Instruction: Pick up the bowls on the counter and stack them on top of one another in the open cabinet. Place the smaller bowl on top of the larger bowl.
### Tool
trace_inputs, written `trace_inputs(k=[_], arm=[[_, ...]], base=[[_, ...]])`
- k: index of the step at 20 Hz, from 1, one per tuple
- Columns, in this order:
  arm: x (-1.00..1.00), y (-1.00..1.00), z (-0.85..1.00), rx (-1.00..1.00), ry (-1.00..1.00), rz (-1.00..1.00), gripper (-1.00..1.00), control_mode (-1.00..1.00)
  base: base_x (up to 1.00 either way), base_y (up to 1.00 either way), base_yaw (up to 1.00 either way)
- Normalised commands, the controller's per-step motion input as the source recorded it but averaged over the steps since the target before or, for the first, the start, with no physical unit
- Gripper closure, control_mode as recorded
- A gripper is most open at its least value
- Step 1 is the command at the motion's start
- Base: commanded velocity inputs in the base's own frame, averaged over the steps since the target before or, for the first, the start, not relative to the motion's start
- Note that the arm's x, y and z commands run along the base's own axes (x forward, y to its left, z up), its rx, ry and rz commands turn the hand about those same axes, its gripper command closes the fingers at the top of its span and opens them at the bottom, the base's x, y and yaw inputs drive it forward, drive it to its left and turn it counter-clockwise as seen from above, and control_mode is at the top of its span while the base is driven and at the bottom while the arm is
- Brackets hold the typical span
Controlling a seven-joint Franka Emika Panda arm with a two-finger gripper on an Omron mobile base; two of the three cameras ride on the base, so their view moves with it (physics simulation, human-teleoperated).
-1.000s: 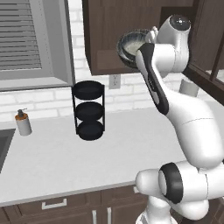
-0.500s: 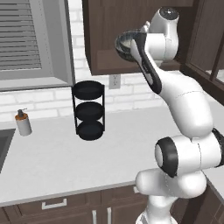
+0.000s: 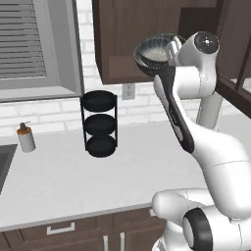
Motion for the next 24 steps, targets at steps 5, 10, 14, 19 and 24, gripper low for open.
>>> trace_inputs(k=[5, 10, 14, 19, 24], arm=[[-0.94, 0.07, -0.69, -0.03, -0.18, -0.02, -1.00, -1.00], [-0.03, -0.09, 0.42, 0.06, -0.04, -0.09, -1.00, -1.00], [0.37, 0.00, 0.89, 0.12, 0.01, -0.07, -1.00, -1.00], [0.76, 0.00, 0.57, 0.11, 0.15, -0.04, -1.00, -1.00], [0.98, 0.00, -0.38, 0.02, 0.28, 0.00, -1.00, -1.00]], base=[[0.00, 0.00, 0.00], [0.00, 0.00, 0.00], [0.00, 0.00, 0.00], [0.00, 0.00, 0.00], [0.00, 0.00, 0.00]])
